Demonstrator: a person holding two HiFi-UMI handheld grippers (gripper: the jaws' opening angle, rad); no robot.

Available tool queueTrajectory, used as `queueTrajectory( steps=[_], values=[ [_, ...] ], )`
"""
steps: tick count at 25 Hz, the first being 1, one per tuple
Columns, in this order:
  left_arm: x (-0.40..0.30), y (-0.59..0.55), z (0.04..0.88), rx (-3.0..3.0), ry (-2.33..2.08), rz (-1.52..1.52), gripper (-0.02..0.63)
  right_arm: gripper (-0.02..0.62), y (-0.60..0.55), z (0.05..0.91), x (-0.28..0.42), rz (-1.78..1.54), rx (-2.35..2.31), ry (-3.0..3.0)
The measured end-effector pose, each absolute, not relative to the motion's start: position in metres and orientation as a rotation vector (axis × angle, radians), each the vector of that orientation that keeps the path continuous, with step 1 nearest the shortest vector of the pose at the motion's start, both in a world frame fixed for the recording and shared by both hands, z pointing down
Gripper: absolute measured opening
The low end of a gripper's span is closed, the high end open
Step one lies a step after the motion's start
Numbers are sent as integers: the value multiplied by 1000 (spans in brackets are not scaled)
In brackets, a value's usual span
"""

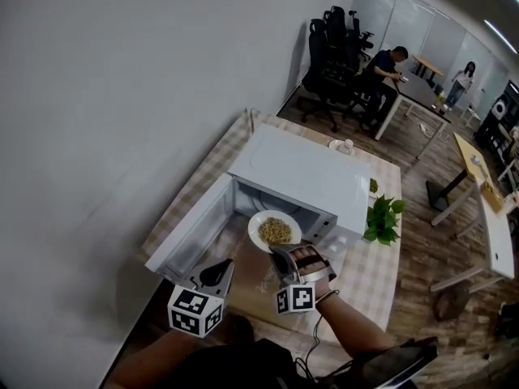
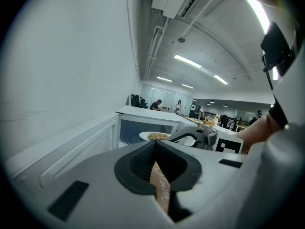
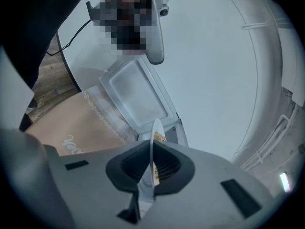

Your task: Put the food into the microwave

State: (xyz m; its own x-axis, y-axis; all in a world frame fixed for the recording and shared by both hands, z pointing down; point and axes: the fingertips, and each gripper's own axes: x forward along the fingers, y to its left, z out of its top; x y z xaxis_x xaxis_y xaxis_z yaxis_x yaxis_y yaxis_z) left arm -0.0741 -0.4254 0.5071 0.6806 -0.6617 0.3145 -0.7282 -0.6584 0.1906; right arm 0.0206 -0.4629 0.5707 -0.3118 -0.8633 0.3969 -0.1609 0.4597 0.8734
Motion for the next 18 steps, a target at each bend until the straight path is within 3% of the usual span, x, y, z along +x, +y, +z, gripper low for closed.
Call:
queueTrajectory(
  steps=[18],
  values=[
    [-50, -478, 557, 2489, -1120, 437, 8, 20, -545, 661, 48, -820, 792, -1783]
  ],
)
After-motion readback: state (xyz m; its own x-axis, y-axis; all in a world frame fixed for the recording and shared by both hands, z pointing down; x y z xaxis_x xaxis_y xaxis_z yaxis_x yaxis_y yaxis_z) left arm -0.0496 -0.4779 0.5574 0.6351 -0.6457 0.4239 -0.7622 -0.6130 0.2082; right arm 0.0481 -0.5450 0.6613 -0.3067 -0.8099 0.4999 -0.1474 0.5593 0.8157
